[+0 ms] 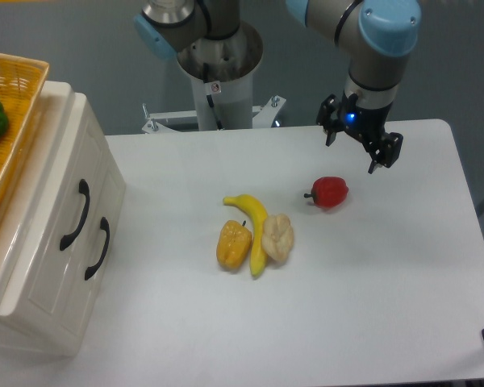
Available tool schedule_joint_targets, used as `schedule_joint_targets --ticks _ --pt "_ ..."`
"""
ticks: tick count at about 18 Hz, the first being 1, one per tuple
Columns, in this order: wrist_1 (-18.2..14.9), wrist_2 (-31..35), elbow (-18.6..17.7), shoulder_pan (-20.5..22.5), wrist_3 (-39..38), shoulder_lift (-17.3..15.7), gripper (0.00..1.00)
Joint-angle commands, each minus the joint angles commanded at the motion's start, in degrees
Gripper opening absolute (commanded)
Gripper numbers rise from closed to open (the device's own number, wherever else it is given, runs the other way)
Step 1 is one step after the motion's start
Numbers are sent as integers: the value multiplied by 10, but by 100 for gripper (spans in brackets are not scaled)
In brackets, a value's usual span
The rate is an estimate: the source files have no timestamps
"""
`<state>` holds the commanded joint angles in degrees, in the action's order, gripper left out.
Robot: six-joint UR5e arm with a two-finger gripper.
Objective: Slide the top white drawer open
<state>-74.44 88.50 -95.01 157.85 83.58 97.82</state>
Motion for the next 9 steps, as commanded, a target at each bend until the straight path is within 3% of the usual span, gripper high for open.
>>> schedule_joint_targets --ticks 9 --pt "-3 4 -12 -10 0 7 100"
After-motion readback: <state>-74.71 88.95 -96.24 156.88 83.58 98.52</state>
